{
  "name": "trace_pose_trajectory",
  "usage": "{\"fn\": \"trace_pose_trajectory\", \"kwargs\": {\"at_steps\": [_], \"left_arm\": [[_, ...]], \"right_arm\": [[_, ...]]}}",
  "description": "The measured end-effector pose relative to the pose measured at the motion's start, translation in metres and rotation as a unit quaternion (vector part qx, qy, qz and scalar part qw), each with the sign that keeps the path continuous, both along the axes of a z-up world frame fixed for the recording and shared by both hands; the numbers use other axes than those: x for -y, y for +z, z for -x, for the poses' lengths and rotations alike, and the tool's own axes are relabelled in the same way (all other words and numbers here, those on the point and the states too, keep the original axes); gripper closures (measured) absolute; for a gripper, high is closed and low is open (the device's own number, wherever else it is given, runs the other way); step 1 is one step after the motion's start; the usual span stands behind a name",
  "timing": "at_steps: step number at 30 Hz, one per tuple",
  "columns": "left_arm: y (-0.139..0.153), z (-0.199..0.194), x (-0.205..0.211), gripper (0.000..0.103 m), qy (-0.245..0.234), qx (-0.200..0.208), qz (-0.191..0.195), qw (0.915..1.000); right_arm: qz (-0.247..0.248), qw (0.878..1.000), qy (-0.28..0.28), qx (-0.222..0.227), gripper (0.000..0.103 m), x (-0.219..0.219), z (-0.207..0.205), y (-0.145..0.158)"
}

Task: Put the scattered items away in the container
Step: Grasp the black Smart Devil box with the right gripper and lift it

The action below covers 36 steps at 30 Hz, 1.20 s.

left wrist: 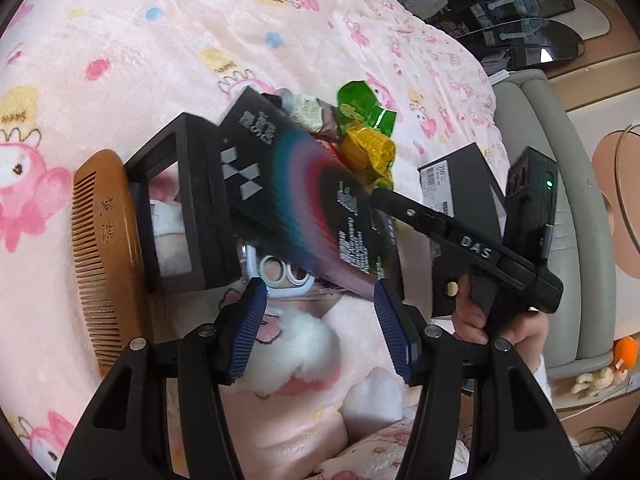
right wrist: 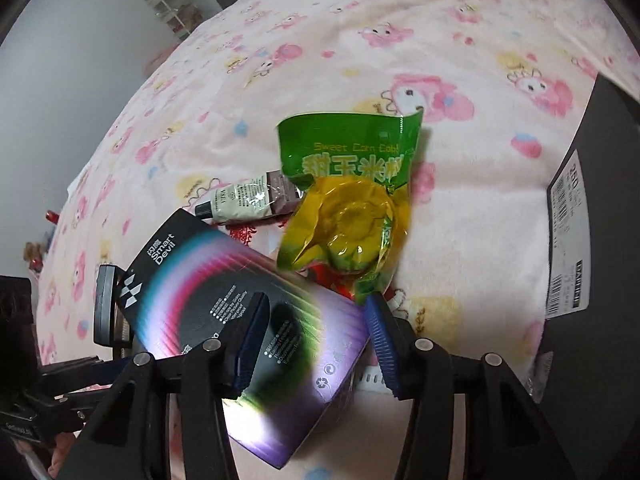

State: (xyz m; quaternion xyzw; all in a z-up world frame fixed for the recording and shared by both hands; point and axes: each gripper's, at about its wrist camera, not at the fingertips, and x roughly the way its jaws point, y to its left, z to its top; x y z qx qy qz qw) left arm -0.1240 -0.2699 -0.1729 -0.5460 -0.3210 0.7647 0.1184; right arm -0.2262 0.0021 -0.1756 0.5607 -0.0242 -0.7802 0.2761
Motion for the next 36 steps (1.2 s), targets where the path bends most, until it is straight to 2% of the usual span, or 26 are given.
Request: {"fn": "trace_pose_trajectory", "kwargs": {"at_steps": [4,8,9,12,13,15,17,19,23,24,26,30,33,36], "left_arm": [[-0.001,-0.003,0.004,0.047,0.012,-0.004,-0.009,0.9999],[0.000,-0.006,0.007,0.047,0.029,-0.011,-0.010,0.9995],[0.001,-0.006,0.008,0.047,0.030,-0.011,-0.011,0.9994],[0.001,-0.007,0.007,0.047,0.027,-0.012,-0.015,0.9994],[0.002,-0.007,0.007,0.047,0.027,-0.012,-0.013,0.9995],[0.003,-0.005,0.006,0.047,0.024,-0.014,-0.014,0.9995],[0.002,-0.002,0.005,0.047,0.019,-0.014,-0.021,0.9995],[-0.001,0.004,0.001,0.047,0.014,-0.009,-0.014,0.9998],[-0.008,0.008,-0.003,0.047,0.007,-0.001,-0.023,0.9997],[-0.008,0.009,-0.002,0.047,0.008,-0.001,-0.024,0.9997],[-0.007,0.009,-0.001,0.047,0.010,-0.001,-0.024,0.9997],[-0.006,0.004,0.005,0.044,0.022,0.001,-0.034,0.9992],[-0.003,-0.007,0.012,0.042,0.038,-0.003,-0.018,0.9991],[0.000,-0.019,0.019,0.042,0.052,-0.006,-0.014,0.9985]], "right_arm": [[0.022,0.999,0.027,0.008,0.056,0.000,-0.010,0.002],[0.019,0.997,0.071,0.016,0.056,0.011,-0.028,0.009],[0.012,0.997,0.076,0.009,0.056,0.014,-0.029,0.012],[-0.026,0.997,0.040,-0.065,0.056,0.015,-0.022,0.024],[-0.044,0.996,0.025,-0.075,0.056,0.017,-0.013,0.022],[-0.054,0.997,0.019,-0.052,0.055,0.018,0.000,0.012],[-0.052,0.999,0.006,-0.010,0.049,0.015,0.013,-0.003],[-0.032,0.999,-0.007,0.013,0.040,0.009,0.020,-0.013],[0.019,0.998,-0.008,0.055,0.037,0.002,0.027,-0.025],[0.035,0.997,0.000,0.072,0.034,0.002,0.027,-0.029],[0.035,0.997,0.018,0.067,0.034,0.005,0.020,-0.026],[0.043,0.995,0.053,0.073,0.041,0.009,-0.002,-0.016],[0.054,0.990,0.103,0.082,0.043,0.016,-0.040,-0.003],[0.062,0.978,0.177,0.087,0.045,0.029,-0.079,0.007]]}}
